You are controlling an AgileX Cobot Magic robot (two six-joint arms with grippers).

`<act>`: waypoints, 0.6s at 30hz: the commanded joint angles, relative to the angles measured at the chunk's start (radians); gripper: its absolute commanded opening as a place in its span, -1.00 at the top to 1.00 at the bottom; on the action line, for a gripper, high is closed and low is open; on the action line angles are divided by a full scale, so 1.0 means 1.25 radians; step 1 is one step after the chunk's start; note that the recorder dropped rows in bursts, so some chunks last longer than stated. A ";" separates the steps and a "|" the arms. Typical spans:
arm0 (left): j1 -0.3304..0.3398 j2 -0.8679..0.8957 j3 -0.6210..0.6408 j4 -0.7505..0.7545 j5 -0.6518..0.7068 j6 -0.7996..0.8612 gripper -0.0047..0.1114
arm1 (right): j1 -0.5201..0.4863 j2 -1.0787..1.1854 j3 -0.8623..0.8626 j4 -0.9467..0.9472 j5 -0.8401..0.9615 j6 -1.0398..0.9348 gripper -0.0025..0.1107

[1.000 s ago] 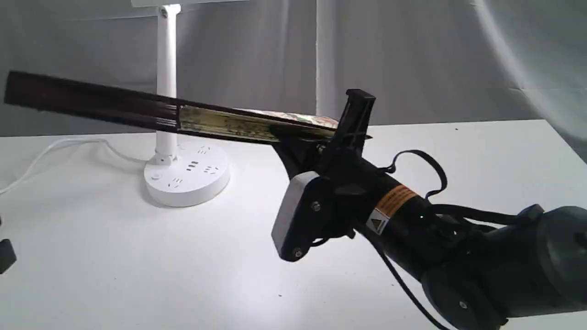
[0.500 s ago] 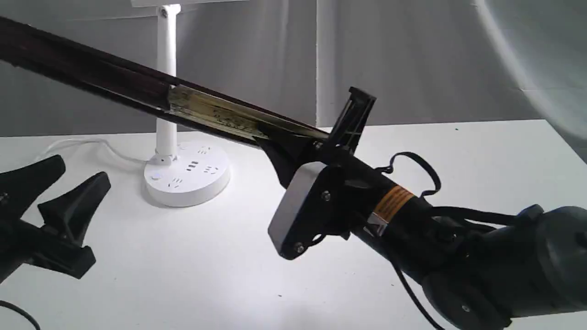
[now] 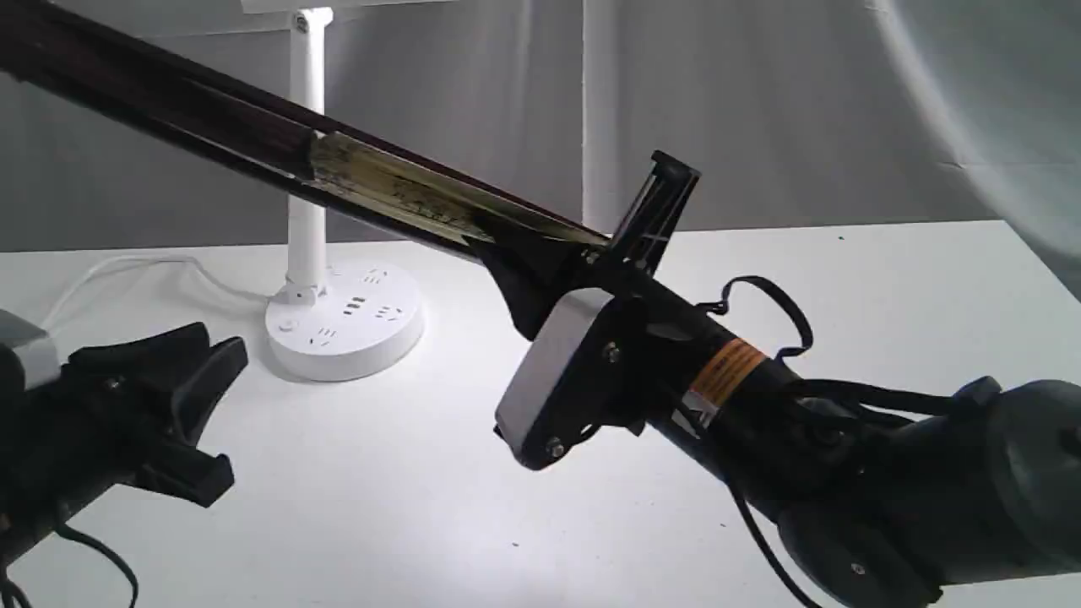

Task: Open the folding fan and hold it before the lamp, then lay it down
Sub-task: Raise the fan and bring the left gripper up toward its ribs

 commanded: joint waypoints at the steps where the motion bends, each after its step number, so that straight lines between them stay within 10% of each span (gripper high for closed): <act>1: 0.001 0.030 -0.054 0.096 -0.013 -0.057 0.32 | 0.002 -0.009 0.005 -0.007 -0.027 0.040 0.96; 6: 0.001 0.046 -0.115 0.119 -0.013 -0.188 -0.12 | 0.002 -0.009 0.005 -0.009 -0.027 0.046 0.96; 18: -0.125 0.046 -0.217 0.097 -0.013 -0.170 -0.09 | 0.002 -0.009 0.005 -0.023 -0.027 0.072 0.96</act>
